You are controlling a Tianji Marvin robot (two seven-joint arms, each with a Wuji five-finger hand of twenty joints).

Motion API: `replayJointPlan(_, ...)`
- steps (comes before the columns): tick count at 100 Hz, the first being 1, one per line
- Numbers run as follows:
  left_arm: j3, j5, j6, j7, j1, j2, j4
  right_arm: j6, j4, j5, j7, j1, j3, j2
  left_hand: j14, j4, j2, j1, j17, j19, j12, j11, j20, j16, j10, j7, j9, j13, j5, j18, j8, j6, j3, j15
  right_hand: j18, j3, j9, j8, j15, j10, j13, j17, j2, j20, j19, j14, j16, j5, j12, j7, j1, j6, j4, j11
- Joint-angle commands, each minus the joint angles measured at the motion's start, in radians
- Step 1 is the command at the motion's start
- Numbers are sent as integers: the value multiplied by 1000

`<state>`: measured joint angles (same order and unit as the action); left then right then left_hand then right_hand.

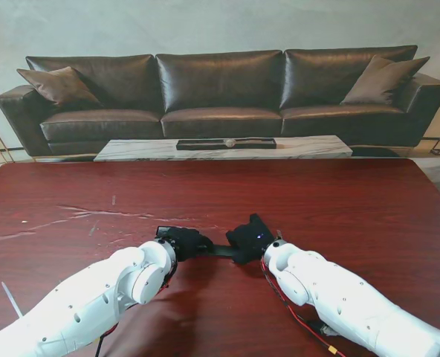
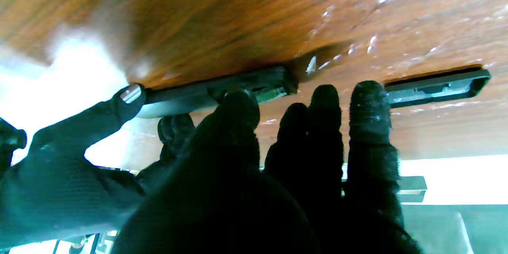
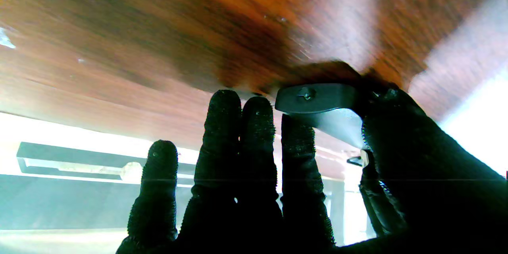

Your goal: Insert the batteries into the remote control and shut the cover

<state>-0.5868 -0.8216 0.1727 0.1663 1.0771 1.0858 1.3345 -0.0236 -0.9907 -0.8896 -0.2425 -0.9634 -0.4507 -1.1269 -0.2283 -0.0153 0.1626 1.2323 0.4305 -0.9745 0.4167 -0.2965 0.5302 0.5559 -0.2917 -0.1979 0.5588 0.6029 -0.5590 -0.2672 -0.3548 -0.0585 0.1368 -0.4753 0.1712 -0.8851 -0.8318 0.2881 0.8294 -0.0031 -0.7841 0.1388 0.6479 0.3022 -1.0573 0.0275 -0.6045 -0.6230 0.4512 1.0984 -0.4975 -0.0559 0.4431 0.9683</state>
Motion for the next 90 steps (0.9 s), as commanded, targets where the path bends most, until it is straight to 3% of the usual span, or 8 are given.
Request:
replayJointPlan(1,12,4,18,20,14,-15,-59,-8,14,-8,19,-26,12,11,-17,-11,-8,59,13,-20,-11,9,-11,-12,-37,-118,24,29,-153,-7,-35,-253,9,17,4,-75,-38,53,7,-25,-16,-20,-51,24,-11,15,-14,-134,-32,129,-154,-165,-59,-18)
replayJointPlan(20,25,18,40,20,8,-11,-69,-15,10,-11,22,-26,9,13,-13,-13,-3,59,30,-17,-12,0,-33,-9,-37,-120,19,31,-165,21,-26,-256,18,3,6,-75,-39,54,6,-26,-15,-21,-52,24,-10,17,-14,-134,-32,129,-154,-165,-60,-18)
replayJointPlan(47,24,20,78,20,14,-10,-60,-18,2,-13,30,-28,6,16,-26,-13,-10,59,57,-27,-12,-8,-50,-4,-65,-131,37,50,-184,8,-29,-275,25,-17,9,-72,-37,54,4,-28,-14,-23,-56,24,-9,17,-14,-132,-31,127,-155,-167,-60,-19)
replayJointPlan(90,-9,-29,81,33,38,-22,-32,-16,-7,-13,37,-33,1,16,-22,-16,-12,59,46,-28,-13,-6,-68,-9,-53,-137,40,43,-192,6,-31,-262,11,-17,11,-68,-35,55,5,-26,-14,-22,-61,24,-10,17,-15,-131,-31,126,-157,-166,-61,-19)
